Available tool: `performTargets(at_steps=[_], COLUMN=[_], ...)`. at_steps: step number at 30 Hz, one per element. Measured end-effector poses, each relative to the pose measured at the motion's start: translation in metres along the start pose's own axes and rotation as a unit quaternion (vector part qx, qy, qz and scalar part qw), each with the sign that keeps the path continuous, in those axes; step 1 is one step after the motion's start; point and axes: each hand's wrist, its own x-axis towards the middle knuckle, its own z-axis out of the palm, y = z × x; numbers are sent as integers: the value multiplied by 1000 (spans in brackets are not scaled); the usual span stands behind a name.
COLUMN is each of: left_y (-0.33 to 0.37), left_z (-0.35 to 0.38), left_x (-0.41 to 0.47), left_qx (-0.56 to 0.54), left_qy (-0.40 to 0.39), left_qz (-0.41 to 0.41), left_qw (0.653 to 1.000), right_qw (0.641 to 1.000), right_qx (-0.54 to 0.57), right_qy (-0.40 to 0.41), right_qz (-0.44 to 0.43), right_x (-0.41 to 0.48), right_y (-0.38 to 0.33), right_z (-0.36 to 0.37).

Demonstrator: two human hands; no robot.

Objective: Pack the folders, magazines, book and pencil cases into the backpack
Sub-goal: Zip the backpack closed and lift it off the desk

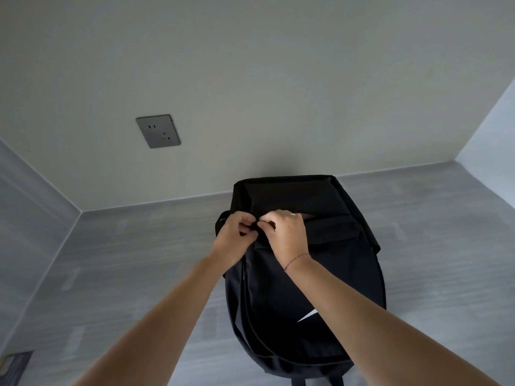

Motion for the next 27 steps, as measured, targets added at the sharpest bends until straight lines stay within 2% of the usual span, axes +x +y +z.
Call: performTargets(at_steps=[2,5,10,14,17,20,23,27], left_y=[-1,0,-6,-14,-12,6,27,44], left_z=[10,19,13,-1,6,32,60,85], left_x=[-2,3,9,11,9,11,21,33], left_qx=[51,101,202,224,263,315,337,349], left_qy=[3,65,64,71,87,100,89,49], left_qz=[43,81,132,124,141,193,255,266], left_qw=[998,989,968,964,950,924,902,897], right_qw=[998,995,989,957,926,920,921,916], right_qx=[7,3,-11,17,68,159,196,206], right_qy=[37,53,91,131,122,91,77,78], right_qz=[47,79,118,259,350,346,329,335], right_x=[-1,-1,3,11,7,7,8,6], right_y=[1,1,14,72,119,132,132,145], right_z=[-1,-1,-20,-63,-92,-100,-102,-104])
